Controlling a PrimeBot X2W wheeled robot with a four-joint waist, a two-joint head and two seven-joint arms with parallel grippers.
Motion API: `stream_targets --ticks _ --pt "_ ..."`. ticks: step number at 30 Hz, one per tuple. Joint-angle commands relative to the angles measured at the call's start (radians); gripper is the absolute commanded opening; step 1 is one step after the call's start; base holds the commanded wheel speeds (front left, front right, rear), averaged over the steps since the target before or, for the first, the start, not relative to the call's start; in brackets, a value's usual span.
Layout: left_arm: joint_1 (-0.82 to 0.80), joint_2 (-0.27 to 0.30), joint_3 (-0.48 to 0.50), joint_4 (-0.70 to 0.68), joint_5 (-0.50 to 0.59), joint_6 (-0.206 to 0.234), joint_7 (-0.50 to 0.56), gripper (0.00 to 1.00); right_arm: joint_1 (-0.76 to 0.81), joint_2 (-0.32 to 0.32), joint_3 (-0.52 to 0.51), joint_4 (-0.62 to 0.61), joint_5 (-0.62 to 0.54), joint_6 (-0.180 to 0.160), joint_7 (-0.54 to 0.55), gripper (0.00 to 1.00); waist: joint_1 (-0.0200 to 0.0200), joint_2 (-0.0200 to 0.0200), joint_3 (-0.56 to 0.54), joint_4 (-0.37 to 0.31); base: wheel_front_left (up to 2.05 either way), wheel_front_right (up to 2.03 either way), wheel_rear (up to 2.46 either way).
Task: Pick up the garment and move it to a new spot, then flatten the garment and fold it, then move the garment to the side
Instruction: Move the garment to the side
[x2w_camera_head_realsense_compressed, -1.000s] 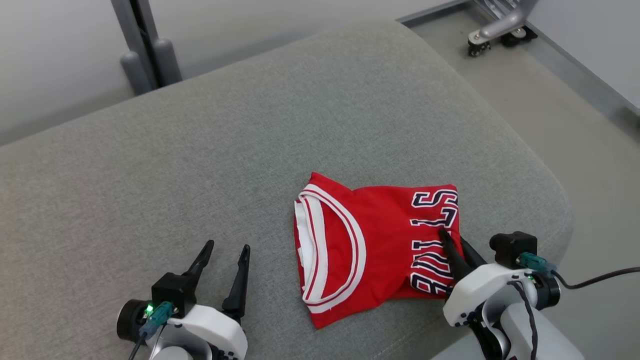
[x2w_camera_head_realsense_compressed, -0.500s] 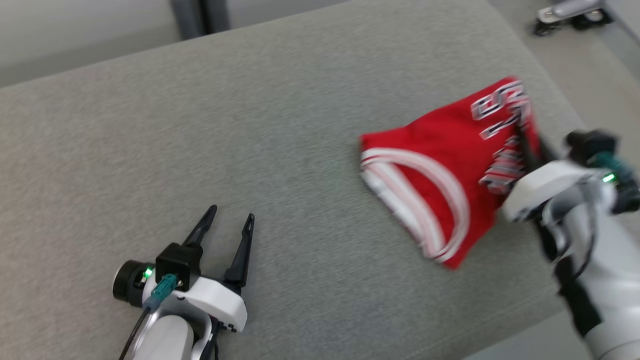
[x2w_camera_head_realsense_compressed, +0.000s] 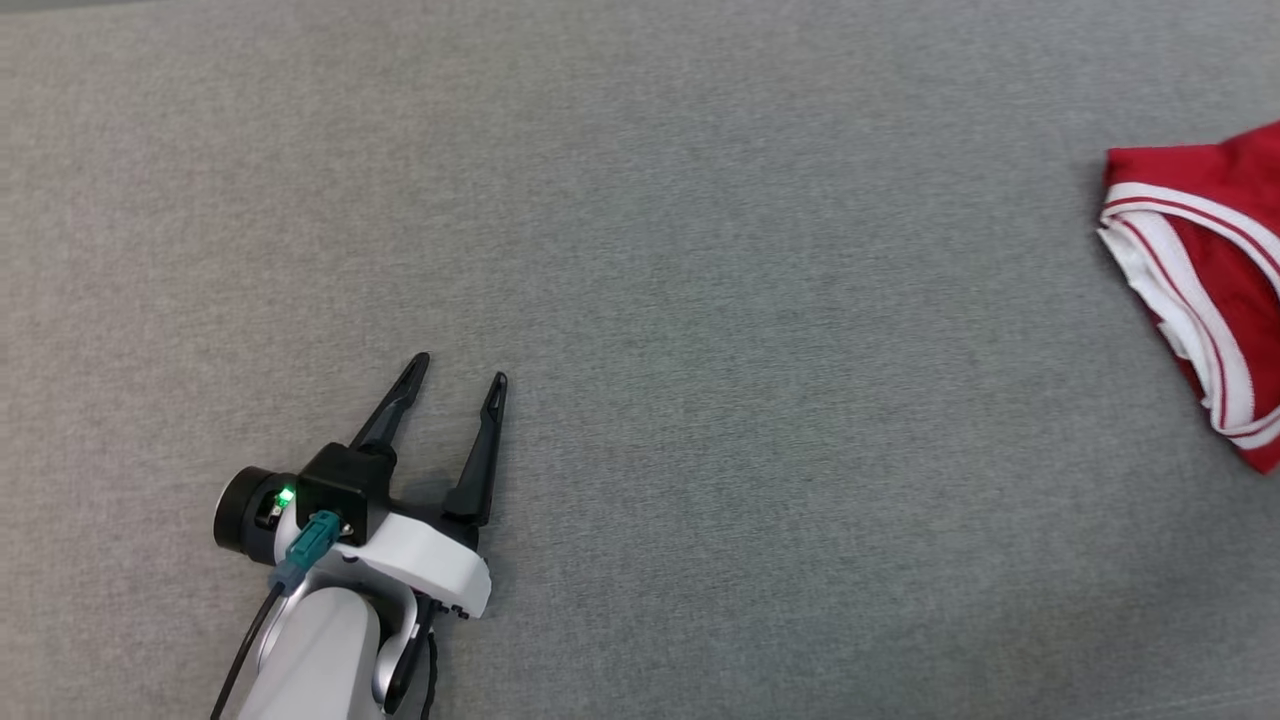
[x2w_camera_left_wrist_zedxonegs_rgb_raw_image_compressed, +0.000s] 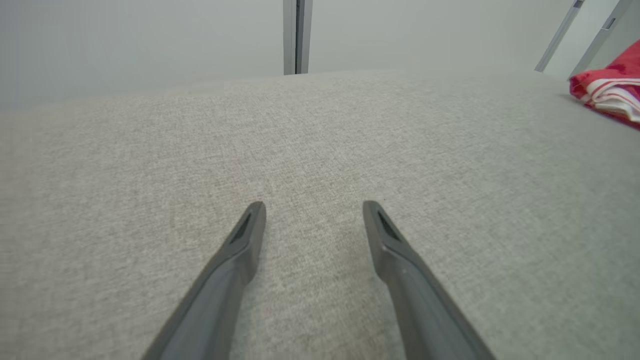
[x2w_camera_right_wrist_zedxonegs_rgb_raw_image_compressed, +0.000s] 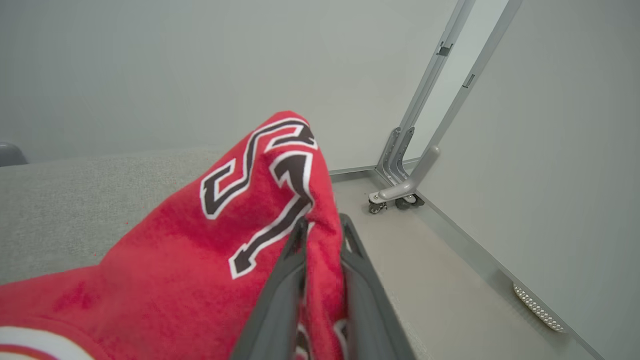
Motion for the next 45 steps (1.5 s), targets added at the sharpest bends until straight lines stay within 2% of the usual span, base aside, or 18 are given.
stream_targets --ticks 1,4,7,11,16,20,25,29,35,45 --pt "-0.01 0.007 0.008 0.009 0.009 0.001 0.001 1.0 0.008 -0.008 -0.039 -0.013 -0.041 0.0 0.005 1.0 0.0 -0.0001 0.014 0.019 0.0 0.0 0.0" --pt "-0.008 0.008 0.01 0.011 0.006 0.001 0.001 1.0 0.031 0.014 -0.181 -0.068 -0.161 0.0 0.013 1.0 0.0 -0.0001 0.007 0.025 0.0 0.0 0.0" --pt "-0.005 0.006 0.009 0.008 -0.002 0.005 0.001 1.0 0.039 0.065 -0.294 -0.128 -0.265 0.0 0.009 1.0 0.0 -0.0001 -0.01 0.027 0.0 0.0 0.0" --pt "0.01 0.005 0.01 0.008 -0.02 0.018 0.0 1.0 0.017 0.131 -0.313 -0.145 -0.311 0.0 -0.004 1.0 0.0 -0.0001 -0.046 0.026 0.0 0.0 0.0" --pt "0.038 0.005 0.028 0.01 -0.043 0.036 0.0 1.0 0.055 0.229 -0.141 -0.245 -0.216 0.0 -0.005 1.0 0.0 -0.0001 -0.1 0.026 0.0 0.0 0.0" --pt "0.063 0.005 0.045 0.011 -0.063 0.051 0.001 1.0 0.156 0.271 0.025 -0.354 -0.06 0.0 -0.005 1.0 0.0 -0.0001 -0.147 0.037 0.0 0.0 0.0" --pt "0.098 0.005 0.054 0.016 -0.083 0.065 0.001 1.0 0.334 0.283 0.212 -0.482 0.101 0.0 -0.005 1.0 0.0 -0.0001 -0.206 0.066 0.0 0.0 0.0" --pt "0.132 0.005 0.064 0.02 -0.097 0.077 0.001 1.0 0.46 0.295 0.308 -0.537 0.181 0.0 -0.005 1.0 0.0 -0.0001 -0.253 0.087 0.0 0.0 0.0" --pt "0.182 0.004 0.088 0.022 -0.097 0.088 0.001 1.0 0.602 0.306 0.402 -0.596 0.242 0.0 -0.005 1.0 0.0 -0.0001 -0.317 0.108 0.0 0.0 0.0" --pt "0.237 0.004 0.119 0.029 -0.084 0.089 0.001 1.0 0.713 0.308 0.455 -0.639 0.296 0.0 -0.005 1.0 0.0 -0.0001 -0.395 0.131 0.0 0.0 0.0"
